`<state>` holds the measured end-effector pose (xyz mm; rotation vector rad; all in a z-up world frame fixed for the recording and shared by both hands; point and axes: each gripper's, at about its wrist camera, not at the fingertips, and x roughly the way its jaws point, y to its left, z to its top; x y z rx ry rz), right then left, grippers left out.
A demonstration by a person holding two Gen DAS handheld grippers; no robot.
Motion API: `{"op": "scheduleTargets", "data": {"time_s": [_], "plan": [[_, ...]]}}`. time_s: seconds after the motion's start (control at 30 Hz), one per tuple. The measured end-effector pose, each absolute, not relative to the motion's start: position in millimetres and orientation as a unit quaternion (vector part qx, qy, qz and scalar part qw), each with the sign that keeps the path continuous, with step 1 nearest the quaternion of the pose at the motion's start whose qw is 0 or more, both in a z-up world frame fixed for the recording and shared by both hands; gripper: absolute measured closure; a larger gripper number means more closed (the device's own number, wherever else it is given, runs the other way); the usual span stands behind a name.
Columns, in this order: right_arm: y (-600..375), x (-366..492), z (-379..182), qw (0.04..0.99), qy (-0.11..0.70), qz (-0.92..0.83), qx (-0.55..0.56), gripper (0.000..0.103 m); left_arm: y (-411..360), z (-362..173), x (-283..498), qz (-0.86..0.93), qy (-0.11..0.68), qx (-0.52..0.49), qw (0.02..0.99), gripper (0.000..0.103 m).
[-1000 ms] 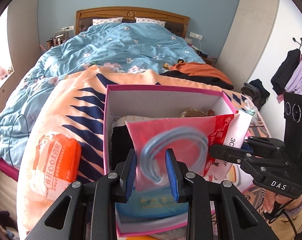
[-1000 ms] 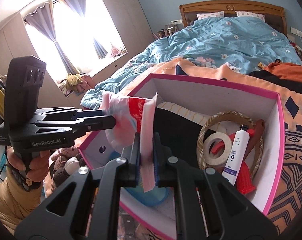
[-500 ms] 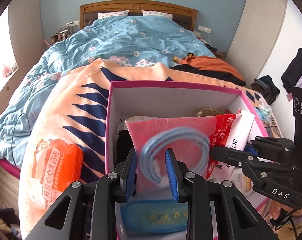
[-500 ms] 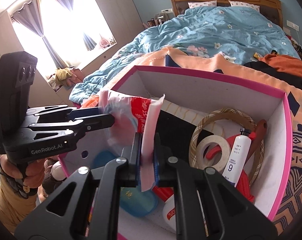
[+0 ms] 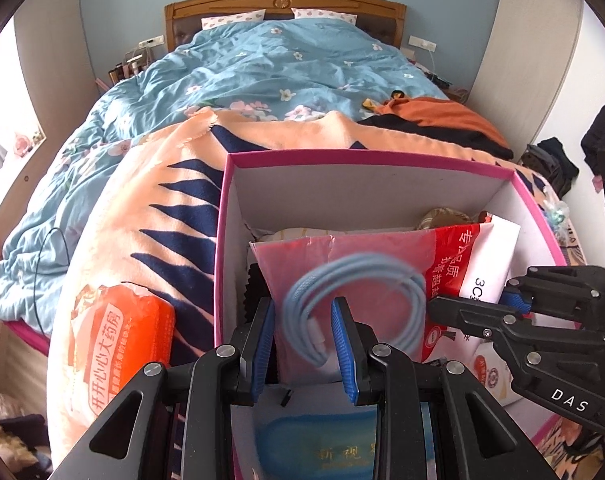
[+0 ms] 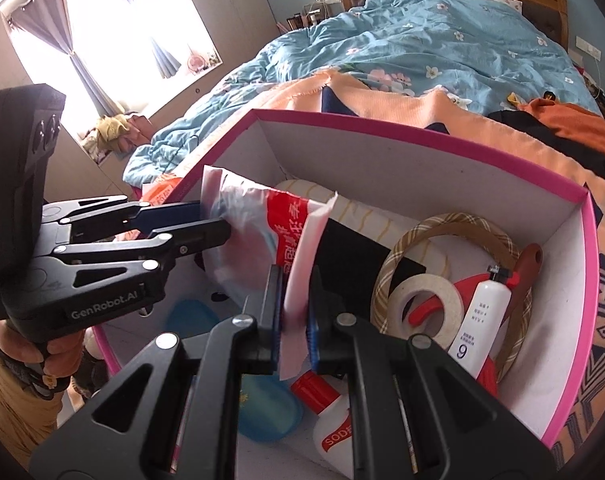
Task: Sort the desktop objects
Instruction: 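Lower the pink bag into the box with the right gripper, then open the right gripper to release the pink bag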
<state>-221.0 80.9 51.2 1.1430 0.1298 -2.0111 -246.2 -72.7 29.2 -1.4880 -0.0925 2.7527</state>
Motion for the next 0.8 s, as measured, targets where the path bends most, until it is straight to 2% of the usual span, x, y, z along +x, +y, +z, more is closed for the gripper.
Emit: {"op": "scheduleTargets", "data": {"time_s": [0.53, 0.6, 0.63, 0.67, 0.73, 0.77, 0.8], "plan": [[54, -255, 35, 0.343, 0.107, -0.786, 0.504, 0.089, -68, 32, -248, 0.892, -0.013, -0.451, -0.016, 0.073], [54, -259, 34, 0.341, 0.105, -0.784, 0.508, 0.084, -69, 33, -244, 0.895, -0.016, -0.445, -0.017, 0.072], [55, -261, 34, 0.337, 0.106, -0.786, 0.508, 0.082, -70, 34, -242, 0.897, -0.021, -0.442, -0.016, 0.068], [56, -263, 35, 0.331, 0.105, -0.788, 0.508, 0.077, -72, 35, -239, 0.898, -0.027, -0.438, -0.014, 0.062], [57, -265, 34, 0.327, 0.1, -0.788, 0.511, 0.062, -74, 36, -233, 0.902, -0.037, -0.43, -0.008, 0.058], [59, -266, 34, 0.322, 0.1, -0.79, 0.511, 0.053, -74, 37, -229, 0.905, -0.038, -0.424, -0.01, 0.052], [60, -266, 34, 0.32, 0.097, -0.792, 0.512, 0.053, -74, 39, -224, 0.908, -0.037, -0.416, -0.012, 0.048]]}}
